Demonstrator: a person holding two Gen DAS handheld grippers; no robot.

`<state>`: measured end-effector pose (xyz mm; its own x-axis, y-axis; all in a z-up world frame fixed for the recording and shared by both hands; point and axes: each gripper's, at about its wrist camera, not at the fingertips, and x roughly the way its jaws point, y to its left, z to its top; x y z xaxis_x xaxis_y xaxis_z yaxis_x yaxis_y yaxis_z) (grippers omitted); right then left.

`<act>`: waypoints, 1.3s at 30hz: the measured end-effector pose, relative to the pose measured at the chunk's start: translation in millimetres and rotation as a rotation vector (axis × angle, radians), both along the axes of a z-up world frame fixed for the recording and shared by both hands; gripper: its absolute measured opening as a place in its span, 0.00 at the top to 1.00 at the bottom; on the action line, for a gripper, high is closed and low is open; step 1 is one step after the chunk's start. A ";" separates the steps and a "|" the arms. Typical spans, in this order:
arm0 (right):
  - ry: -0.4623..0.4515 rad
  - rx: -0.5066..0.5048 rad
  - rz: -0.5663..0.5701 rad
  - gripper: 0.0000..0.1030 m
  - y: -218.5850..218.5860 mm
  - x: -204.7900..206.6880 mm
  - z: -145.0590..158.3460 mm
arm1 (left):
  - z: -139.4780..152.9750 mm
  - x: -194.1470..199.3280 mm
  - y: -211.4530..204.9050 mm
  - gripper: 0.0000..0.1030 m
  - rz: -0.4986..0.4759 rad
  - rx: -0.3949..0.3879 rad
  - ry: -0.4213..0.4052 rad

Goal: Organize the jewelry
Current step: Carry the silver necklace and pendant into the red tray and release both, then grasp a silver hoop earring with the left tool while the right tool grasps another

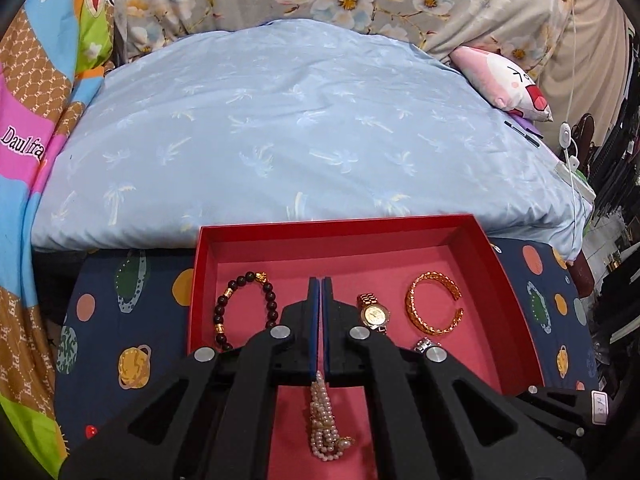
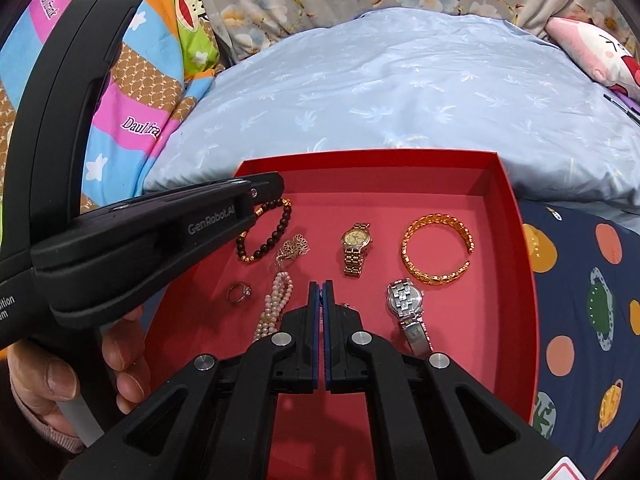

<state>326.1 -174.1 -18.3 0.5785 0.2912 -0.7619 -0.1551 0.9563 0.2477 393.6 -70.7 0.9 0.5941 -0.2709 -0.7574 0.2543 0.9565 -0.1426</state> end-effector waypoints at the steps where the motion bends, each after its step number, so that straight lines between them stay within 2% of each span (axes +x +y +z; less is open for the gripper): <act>1: 0.000 -0.001 0.001 0.98 0.0 0.5 -0.3 | -0.4 0.2 0.6 0.99 0.005 -0.001 0.001; 3: -0.011 -0.003 -0.014 0.96 -2.1 0.2 0.7 | 0.1 0.3 2.9 0.92 0.017 -0.003 -0.002; 5: -0.022 0.005 -0.031 0.91 -6.4 -1.9 4.9 | 3.1 -1.0 7.5 0.69 0.037 -0.004 -0.009; 6: -0.029 0.008 -0.039 0.90 -9.1 -3.7 8.2 | 7.4 -3.6 12.4 0.65 0.051 -0.015 -0.023; 8: -0.046 0.011 -0.051 0.79 -13.7 -7.1 15.0 | 13.9 -7.1 18.5 0.58 0.068 -0.018 -0.037; 14: -0.114 0.008 -0.082 0.73 -27.7 -33.1 49.5 | 44.0 -34.4 42.6 0.56 0.099 -0.014 -0.084; 21: -0.135 -0.030 -0.126 0.70 -43.1 -94.7 72.7 | 61.4 -99.0 73.1 0.52 0.121 0.005 -0.086; 26: -0.106 -0.049 -0.151 0.67 -51.7 -140.0 70.9 | 56.0 -145.4 86.1 0.51 0.129 -0.011 -0.046; 29: -0.089 -0.055 -0.173 0.61 -56.2 -168.5 66.1 | 47.0 -174.2 91.6 0.51 0.129 -0.015 -0.012; 32: -0.062 -0.045 -0.195 0.61 -59.8 -193.6 57.8 | 35.3 -198.9 95.6 0.50 0.136 -0.018 0.026; 39: 0.014 -0.128 -0.242 0.58 -61.9 -233.3 20.0 | 0.0 -245.9 82.9 0.45 0.119 0.012 0.114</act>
<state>92.8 -236.1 1.7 0.6083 0.0465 -0.7924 0.0844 0.9888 0.1228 147.7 12.2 0.9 0.5313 -0.1946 -0.8245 0.1222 0.9807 -0.1527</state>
